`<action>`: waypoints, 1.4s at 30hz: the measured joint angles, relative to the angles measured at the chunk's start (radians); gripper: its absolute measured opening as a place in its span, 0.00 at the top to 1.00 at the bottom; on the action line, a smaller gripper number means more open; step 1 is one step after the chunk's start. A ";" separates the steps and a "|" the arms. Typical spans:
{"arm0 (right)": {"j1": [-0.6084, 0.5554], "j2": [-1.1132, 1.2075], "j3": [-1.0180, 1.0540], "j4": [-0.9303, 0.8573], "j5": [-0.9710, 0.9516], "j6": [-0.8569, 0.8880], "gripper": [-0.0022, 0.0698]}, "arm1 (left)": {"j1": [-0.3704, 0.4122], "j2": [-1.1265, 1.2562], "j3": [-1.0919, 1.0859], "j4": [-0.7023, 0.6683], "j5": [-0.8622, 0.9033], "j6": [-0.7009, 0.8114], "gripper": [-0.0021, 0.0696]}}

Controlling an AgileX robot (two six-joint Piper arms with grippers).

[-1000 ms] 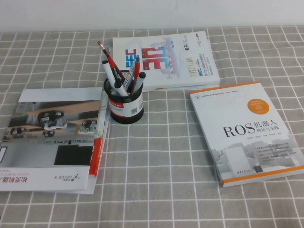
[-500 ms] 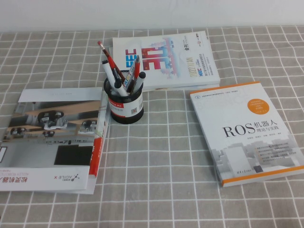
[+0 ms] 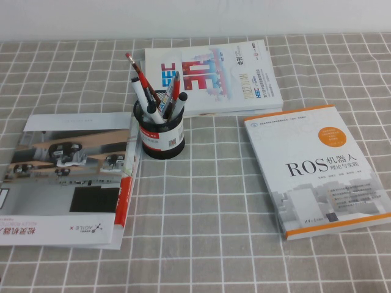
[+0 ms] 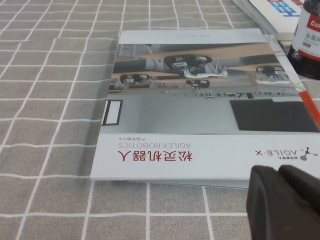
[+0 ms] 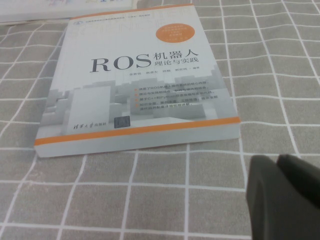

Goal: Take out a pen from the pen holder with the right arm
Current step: 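Take a marker out of the pen holder and lay it on the table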

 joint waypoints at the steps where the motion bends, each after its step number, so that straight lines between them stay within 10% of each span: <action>1: 0.000 0.000 0.000 0.000 0.000 0.000 0.99 | 0.000 0.000 0.000 0.000 0.000 0.000 0.98; 42: 0.000 0.000 0.000 0.081 -0.093 0.000 0.99 | 0.000 0.000 0.000 0.000 0.000 0.000 0.98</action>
